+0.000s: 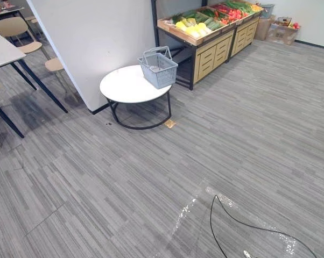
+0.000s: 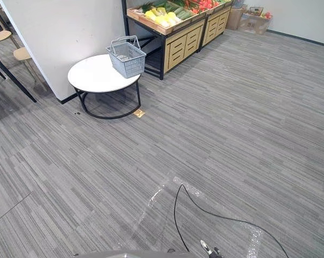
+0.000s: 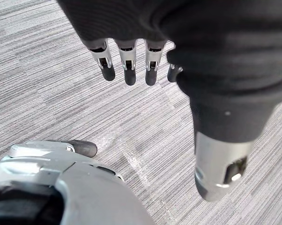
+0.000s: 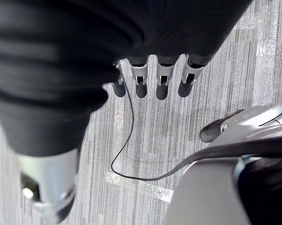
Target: Pick vegetable in the basket
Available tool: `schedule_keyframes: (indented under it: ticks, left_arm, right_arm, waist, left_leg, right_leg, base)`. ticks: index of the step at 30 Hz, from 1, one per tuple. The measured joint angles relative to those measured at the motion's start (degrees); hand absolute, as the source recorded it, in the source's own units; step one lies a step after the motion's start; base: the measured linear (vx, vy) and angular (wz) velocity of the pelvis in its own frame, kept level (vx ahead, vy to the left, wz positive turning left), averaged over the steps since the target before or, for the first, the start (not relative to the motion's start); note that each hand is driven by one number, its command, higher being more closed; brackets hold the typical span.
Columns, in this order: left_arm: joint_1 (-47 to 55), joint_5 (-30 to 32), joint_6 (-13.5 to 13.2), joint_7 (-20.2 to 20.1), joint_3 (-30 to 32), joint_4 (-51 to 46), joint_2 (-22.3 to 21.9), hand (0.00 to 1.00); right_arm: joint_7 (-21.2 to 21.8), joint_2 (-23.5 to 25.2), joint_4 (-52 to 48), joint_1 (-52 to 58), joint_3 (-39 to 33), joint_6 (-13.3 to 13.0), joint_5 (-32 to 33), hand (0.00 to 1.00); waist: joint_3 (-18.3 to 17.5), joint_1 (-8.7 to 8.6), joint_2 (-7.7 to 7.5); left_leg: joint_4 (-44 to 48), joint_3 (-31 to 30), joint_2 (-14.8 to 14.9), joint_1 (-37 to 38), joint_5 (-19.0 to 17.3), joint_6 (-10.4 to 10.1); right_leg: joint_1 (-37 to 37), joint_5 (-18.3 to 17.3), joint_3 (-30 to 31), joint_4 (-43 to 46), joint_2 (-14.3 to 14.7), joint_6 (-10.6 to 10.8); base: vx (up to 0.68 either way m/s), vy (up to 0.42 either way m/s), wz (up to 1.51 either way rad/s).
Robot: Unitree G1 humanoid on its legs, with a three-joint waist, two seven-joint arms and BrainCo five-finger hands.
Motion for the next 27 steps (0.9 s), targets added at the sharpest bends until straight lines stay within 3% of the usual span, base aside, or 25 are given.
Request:
schedule_keyframes:
  ticks: [11,13,15,16,18,19,20,22,23,24,26,27]
  left_arm:
    - [-0.1,0.1,-0.3,0.1,-0.1,0.0,0.0,0.0]
    - [-1.0,0.1,-0.3,0.2,-0.1,0.0,0.4,0.0]
    - [-1.6,0.1,-0.3,0.2,-0.3,0.1,1.1,0.0]
    - [-2.0,0.0,-0.2,0.3,-0.3,0.1,1.5,0.0]
    - [-2.1,-0.1,0.2,0.5,0.1,0.0,1.7,0.0]
    - [-2.0,-0.2,0.8,0.5,1.3,-0.1,1.4,0.0]
    - [-1.7,-0.2,1.1,0.5,3.2,-0.2,1.3,0.0]
    - [0.1,-0.1,1.9,1.1,8.7,-3.6,-0.8,0.0]
    - [0.5,-0.1,1.9,1.3,9.5,-4.1,-1.1,0.0]
    - [1.0,-0.1,2.1,1.4,10.5,-4.5,-1.8,0.0]
    - [1.9,-0.1,3.3,1.0,11.4,-4.6,-2.9,0.0]
    - [2.3,0.0,3.6,0.8,11.4,-4.8,-3.3,0.0]
  right_arm:
    - [1.7,-0.1,-0.1,0.1,0.0,-0.6,-0.1,0.0]
    - [1.6,0.1,-0.5,-0.6,0.1,-0.6,-0.1,0.0]
    - [1.0,0.5,-0.6,-1.0,0.0,-0.6,-0.2,0.0]
    - [0.3,1.2,-0.7,-1.0,0.0,-0.6,-0.2,0.0]
    - [-0.5,1.2,-0.7,-0.8,0.0,-0.5,-0.2,0.0]
    - [-0.6,1.3,-1.1,-0.5,-0.1,-0.5,-0.3,0.0]
    - [-0.7,1.5,-1.3,-0.3,-0.2,-0.4,-0.5,0.0]
    - [-0.8,1.6,-3.5,1.7,-0.1,-0.5,-0.5,0.0]
    - [-0.9,1.5,-4.0,2.0,-0.1,-0.7,-0.5,0.0]
    - [-1.1,1.2,-4.8,2.3,0.0,-0.6,-0.5,0.0]
    - [-2.0,1.0,-5.2,2.2,0.0,-1.4,-0.6,0.0]
    - [-2.0,1.0,-5.2,1.8,0.0,-1.8,-0.7,0.0]
  waist:
    - [0.3,-0.03,-0.07]
    - [1.5,-0.11,0.08]
    - [2.6,-0.31,-0.98]
    - [3.4,-0.6,-1.73]
    - [3.9,-0.67,-1.81]
    - [4.3,-0.65,-1.55]
    - [4.5,-1.17,-1.73]
    - [4.4,-1.37,-0.55]
    - [4.4,-1.3,-0.41]
    - [4.6,-1.27,-0.73]
    - [4.6,-1.1,-0.32]
    - [4.8,-0.96,-0.2]
  left_leg:
    - [0.9,0.8,0.4,-0.9,-0.3,-0.3]
    - [2.6,1.3,0.7,-2.4,-0.7,-0.6]
    - [4.8,1.3,0.8,-3.6,-1.5,-1.0]
    - [7.6,1.3,1.1,-4.8,-2.9,-0.9]
    - [15.1,1.3,2.5,-7.9,-6.9,-1.2]
    - [22.4,2.3,4.3,-10.0,-9.6,-1.8]
    - [30.5,3.4,6.0,-13.2,-10.0,-1.9]
    - [50.4,4.5,11.4,-22.0,-5.8,2.8]
    - [53.5,4.3,12.2,-23.1,-4.3,2.9]
    - [57.3,3.8,12.5,-25.0,-3.7,2.6]
    - [54.6,2.7,9.9,-25.7,-9.4,1.5]
    - [52.2,2.9,8.9,-25.8,-10.4,1.3]
  right_leg:
    - [-1.7,-0.7,0.0,1.8,0.1,-0.9]
    - [-5.4,-3.9,-0.6,8.6,-0.1,-1.4]
    - [-8.1,-6.7,-1.5,13.9,-0.7,-1.7]
    - [-9.6,-8.8,-2.3,17.3,-1.1,-2.1]
    - [-11.3,-12.8,-3.8,22.5,-1.4,-3.0]
    - [-11.4,-15.0,-4.9,25.2,-1.4,-3.7]
    - [-11.2,-16.2,-5.3,26.5,-1.3,-3.9]
    - [-10.6,-18.3,-5.9,29.1,0.0,-5.1]
    - [-10.0,-18.6,-5.9,29.5,0.3,-5.2]
    - [-9.0,-19.0,-5.8,29.5,0.6,-5.7]
    - [-6.6,-19.4,-3.9,29.2,0.2,-6.1]
    - [-6.1,-19.5,-3.1,28.9,-0.2,-6.1]
  base:
    - [-0.04,-0.043,-0.03]
    - [-0.04,-0.053,-0.05]
    - [-0.05,-0.078,0.09]
    - [-0.05,-0.103,0.15]
    - [-0.01,-0.123,0.07]
    - [0.02,-0.114,0.08]
    - [0.05,-0.162,0.12]
    - [0.12,-0.154,0.06]
    - [0.18,-0.066,-0.01]
    - [0.2,-0.027,-0.03]
    - [0.24,0.031,-0.24]
    - [0.22,0.09,-0.46]
